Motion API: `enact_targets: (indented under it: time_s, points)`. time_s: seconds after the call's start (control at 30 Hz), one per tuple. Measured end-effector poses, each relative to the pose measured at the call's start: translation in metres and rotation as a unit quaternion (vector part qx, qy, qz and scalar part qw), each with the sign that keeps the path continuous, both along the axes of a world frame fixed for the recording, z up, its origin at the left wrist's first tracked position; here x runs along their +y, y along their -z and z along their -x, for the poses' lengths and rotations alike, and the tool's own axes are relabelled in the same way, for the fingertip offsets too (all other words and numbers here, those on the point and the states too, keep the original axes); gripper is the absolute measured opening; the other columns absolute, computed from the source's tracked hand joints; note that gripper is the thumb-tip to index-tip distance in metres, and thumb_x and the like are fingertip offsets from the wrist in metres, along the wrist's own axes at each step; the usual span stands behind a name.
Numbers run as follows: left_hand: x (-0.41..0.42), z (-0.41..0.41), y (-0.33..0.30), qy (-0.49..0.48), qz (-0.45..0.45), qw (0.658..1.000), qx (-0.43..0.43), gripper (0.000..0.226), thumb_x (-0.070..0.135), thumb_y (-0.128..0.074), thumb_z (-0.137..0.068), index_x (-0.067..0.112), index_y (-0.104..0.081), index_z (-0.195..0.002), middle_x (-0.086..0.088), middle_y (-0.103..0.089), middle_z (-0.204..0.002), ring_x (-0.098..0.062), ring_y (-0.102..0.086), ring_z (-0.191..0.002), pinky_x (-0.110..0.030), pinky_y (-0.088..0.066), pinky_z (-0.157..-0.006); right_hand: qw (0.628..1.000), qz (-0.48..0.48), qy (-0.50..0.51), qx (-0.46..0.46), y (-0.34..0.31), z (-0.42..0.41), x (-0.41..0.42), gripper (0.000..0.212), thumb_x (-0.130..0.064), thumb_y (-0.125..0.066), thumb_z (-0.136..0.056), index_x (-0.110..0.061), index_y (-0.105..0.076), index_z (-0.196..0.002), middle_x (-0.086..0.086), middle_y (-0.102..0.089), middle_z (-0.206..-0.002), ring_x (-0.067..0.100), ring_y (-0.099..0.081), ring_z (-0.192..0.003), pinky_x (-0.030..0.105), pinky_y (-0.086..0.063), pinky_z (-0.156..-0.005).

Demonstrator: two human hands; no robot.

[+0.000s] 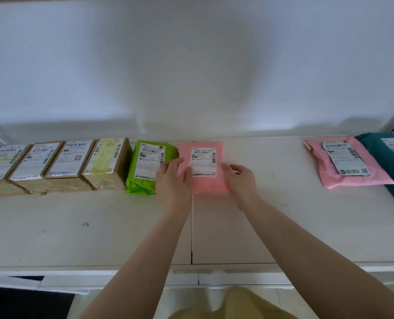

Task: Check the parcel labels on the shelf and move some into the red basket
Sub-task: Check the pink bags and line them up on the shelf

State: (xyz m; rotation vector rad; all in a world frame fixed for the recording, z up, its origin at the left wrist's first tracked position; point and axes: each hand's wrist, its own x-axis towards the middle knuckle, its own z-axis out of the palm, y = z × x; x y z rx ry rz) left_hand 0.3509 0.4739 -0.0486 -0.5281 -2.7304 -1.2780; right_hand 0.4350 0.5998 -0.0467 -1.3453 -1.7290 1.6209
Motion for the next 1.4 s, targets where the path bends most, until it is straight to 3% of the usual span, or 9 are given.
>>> enact_targets:
  time_s: [0.2,0.3,0.57,0.7,0.83,1.0,1.07,1.2,1.4]
  points:
    - [0.04,-0.029,-0.014,0.064,-0.074,0.995,-0.008,0.027,0.029,-0.061,-0.092,0.022,-0.065,-0.118,0.001,-0.059,-0.116,-0.02,-0.059,-0.104,-0.04,-0.05,-0.088,0.996,0.059,0.03,0.058,-0.008,-0.035,0.023,0.034,-0.038,-0.067,-0.092,-0.007,-0.067,-0.105,-0.004,-0.059,-0.081,0.01,-0.052,-0.069,0.032,-0.047,-0.074]
    - [0.067,-0.052,-0.018,0.127,-0.084,0.988,-0.02,0.026,0.028,-0.061,-0.093,0.018,-0.065,-0.118,0.001,-0.059,-0.115,-0.016,-0.059,-0.098,-0.031,-0.048,-0.086,0.988,0.092,0.095,0.08,-0.01,-0.063,0.041,0.032,-0.037,-0.068,-0.092,-0.005,-0.064,-0.094,0.003,-0.054,-0.075,0.016,-0.049,-0.064,0.032,-0.044,-0.063]
    - [0.137,-0.112,-0.009,0.223,-0.059,0.967,-0.106,0.029,0.035,-0.062,-0.092,0.018,-0.064,-0.116,0.001,-0.063,-0.115,-0.01,-0.062,-0.093,-0.031,-0.051,-0.089,0.919,0.157,0.341,0.118,-0.007,-0.161,0.117,0.064,-0.039,-0.073,-0.087,-0.001,-0.05,-0.133,0.013,-0.06,-0.108,0.025,-0.059,-0.089,0.037,-0.048,-0.08]
    - [0.165,-0.147,-0.01,0.252,-0.045,0.955,-0.148,0.032,0.035,-0.061,-0.093,0.016,-0.063,-0.119,0.0,-0.062,-0.118,-0.008,-0.059,-0.093,-0.018,-0.038,-0.079,0.885,0.173,0.414,0.127,0.0,-0.187,0.159,0.091,-0.046,-0.063,-0.093,-0.011,-0.011,-0.159,0.018,-0.037,-0.156,0.036,-0.047,-0.136,0.046,-0.042,-0.11]
    - [0.185,-0.17,-0.009,0.254,-0.04,0.948,-0.187,0.036,0.036,-0.06,-0.094,0.014,-0.062,-0.122,-0.002,-0.064,-0.118,-0.008,-0.057,-0.089,-0.019,-0.038,-0.079,0.895,0.2,0.391,0.075,-0.005,-0.194,0.184,0.107,-0.063,-0.061,-0.086,-0.008,-0.005,-0.158,0.015,-0.038,-0.155,0.029,-0.048,-0.131,0.048,-0.042,-0.11]
    - [0.19,-0.177,-0.005,0.233,-0.046,0.947,-0.215,0.035,0.036,-0.06,-0.094,0.014,-0.062,-0.122,0.0,-0.065,-0.115,-0.011,-0.058,-0.089,-0.025,-0.044,-0.083,0.923,0.162,0.349,0.026,-0.005,-0.197,0.206,0.078,-0.048,-0.061,-0.094,-0.001,-0.029,-0.149,0.012,-0.051,-0.143,0.026,-0.056,-0.119,0.032,-0.042,-0.084]
    - [0.191,-0.177,-0.002,0.219,-0.05,0.949,-0.222,0.035,0.037,-0.06,-0.094,0.014,-0.063,-0.121,0.0,-0.065,-0.114,-0.012,-0.058,-0.09,-0.026,-0.045,-0.084,0.932,0.149,0.332,0.001,-0.007,-0.195,0.212,0.073,-0.049,-0.062,-0.093,-0.001,-0.036,-0.143,0.012,-0.057,-0.133,0.027,-0.059,-0.117,0.035,-0.048,-0.091]
    - [0.193,-0.179,-0.002,0.2,-0.054,0.948,-0.242,0.036,0.037,-0.059,-0.095,0.013,-0.063,-0.122,0.002,-0.065,-0.112,-0.014,-0.058,-0.093,-0.026,-0.043,-0.083,0.941,0.125,0.316,-0.001,-0.002,-0.191,0.22,0.041,-0.043,-0.065,-0.093,-0.009,-0.049,-0.109,0.002,-0.052,-0.079,0.023,-0.055,-0.091,0.033,-0.044,-0.078]
    - [0.199,-0.181,-0.007,0.178,-0.06,0.948,-0.256,0.041,0.039,-0.059,-0.094,0.012,-0.061,-0.124,0.0,-0.064,-0.118,-0.016,-0.059,-0.099,-0.026,-0.042,-0.083,0.943,0.107,0.308,0.062,-0.004,-0.192,0.204,0.022,-0.027,-0.071,-0.091,-0.011,-0.058,-0.1,0.003,-0.065,-0.087,0.023,-0.06,-0.081,0.029,-0.044,-0.063]
